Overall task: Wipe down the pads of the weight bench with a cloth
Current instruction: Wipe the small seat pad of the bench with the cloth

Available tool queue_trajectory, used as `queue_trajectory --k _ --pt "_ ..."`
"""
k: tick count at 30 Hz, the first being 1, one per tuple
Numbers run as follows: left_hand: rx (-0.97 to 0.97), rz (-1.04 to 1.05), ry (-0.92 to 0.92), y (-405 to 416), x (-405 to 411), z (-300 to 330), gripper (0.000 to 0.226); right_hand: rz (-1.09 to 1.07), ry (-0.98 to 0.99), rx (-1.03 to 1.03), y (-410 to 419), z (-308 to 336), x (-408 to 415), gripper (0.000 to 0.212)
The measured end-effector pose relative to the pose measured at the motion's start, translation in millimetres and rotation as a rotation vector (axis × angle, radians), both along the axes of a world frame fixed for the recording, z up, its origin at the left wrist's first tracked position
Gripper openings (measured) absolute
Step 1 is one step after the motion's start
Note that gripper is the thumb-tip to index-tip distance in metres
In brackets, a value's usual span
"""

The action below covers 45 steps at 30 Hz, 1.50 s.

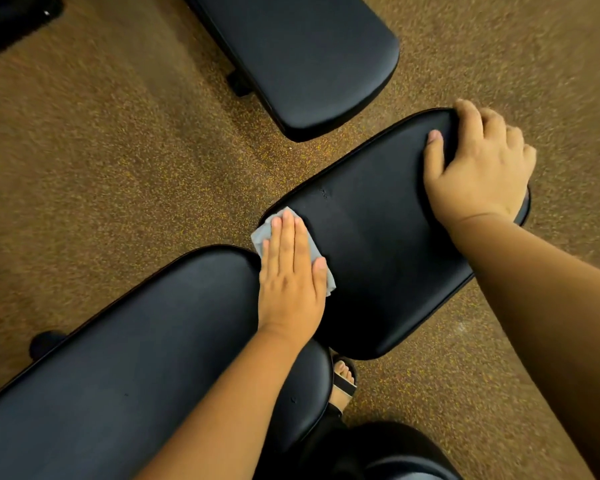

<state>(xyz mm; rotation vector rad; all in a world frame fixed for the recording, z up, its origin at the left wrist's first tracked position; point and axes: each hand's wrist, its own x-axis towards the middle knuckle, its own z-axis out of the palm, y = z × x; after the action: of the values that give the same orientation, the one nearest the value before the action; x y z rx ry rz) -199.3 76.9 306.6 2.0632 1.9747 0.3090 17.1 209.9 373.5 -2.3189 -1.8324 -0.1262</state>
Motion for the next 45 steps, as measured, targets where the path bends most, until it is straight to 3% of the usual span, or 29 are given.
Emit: queue_trajectory --k 8,13,15,18,20,22,26,31,37,45 --pt "-0.016 0.098 -0.077 62.9 -2.2 7.0 0.06 -0.005 -0.014 0.002 1.0 -2.1 0.7 0.055" --pt "0.007 0.013 0.02 36.5 15.6 10.4 0.061 0.056 0.002 -0.009 -0.8 1.5 -1.1 0.056" --pt "0.028 -0.063 0.041 16.6 23.9 10.3 0.061 0.238 -0.014 -0.008 -6.6 3.7 -2.1 0.054" --pt "0.044 -0.229 0.066 -3.2 24.8 10.5 0.06 0.749 -0.172 -0.097 -27.3 -1.9 -1.9 0.052" --pt "0.059 -0.322 0.057 -5.7 16.2 9.8 0.061 0.901 -0.257 -0.164 -39.5 -6.6 -3.0 0.05" --pt "0.062 -0.319 0.01 -0.9 8.0 7.7 0.063 0.811 -0.278 -0.161 -43.9 -6.7 -5.7 0.052" --pt "0.043 -0.054 -0.027 27.8 6.4 7.6 0.064 0.59 -0.27 -0.182 -44.6 -3.0 -12.6 0.062" --pt "0.051 0.023 -0.096 90.4 19.2 15.0 0.061 0.585 -0.262 -0.199 -45.8 -2.5 -13.1 0.064" --pt "0.077 -0.177 -0.132 111.1 32.9 28.1 0.058 0.587 -0.242 -0.196 -45.5 -1.4 -12.7 0.064" --pt "-0.045 0.113 -0.052 108.8 12.0 24.5 0.055 0.594 -0.23 -0.19 -45.1 -2.1 -12.9 0.065"
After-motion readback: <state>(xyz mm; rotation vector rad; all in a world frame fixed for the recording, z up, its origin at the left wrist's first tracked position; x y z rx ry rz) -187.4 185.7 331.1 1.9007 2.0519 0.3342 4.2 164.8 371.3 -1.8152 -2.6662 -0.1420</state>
